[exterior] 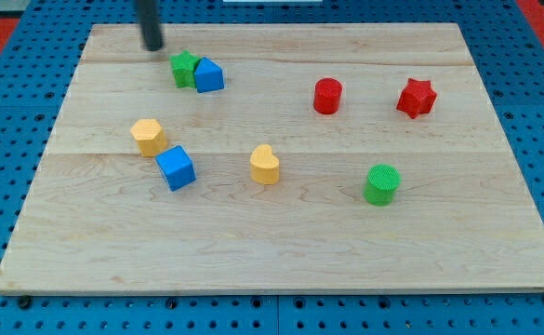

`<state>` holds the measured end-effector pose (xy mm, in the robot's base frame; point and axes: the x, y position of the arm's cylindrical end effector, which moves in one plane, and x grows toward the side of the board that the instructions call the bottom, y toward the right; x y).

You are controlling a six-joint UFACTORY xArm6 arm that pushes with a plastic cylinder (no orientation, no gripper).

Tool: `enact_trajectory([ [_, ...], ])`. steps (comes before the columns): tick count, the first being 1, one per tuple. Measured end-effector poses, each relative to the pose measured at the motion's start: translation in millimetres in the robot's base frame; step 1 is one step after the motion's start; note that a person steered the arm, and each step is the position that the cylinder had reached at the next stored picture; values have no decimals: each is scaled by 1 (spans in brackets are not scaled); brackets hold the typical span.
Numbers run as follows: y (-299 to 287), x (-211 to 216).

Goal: Separate the green star from the blue triangle

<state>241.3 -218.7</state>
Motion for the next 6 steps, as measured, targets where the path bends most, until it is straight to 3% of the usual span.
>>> enact_trajectory([
  [1, 31, 30],
  [2, 153, 30],
  [3, 162, 57],
  [4, 87, 49],
  [5, 61, 16],
  [6, 3, 54],
])
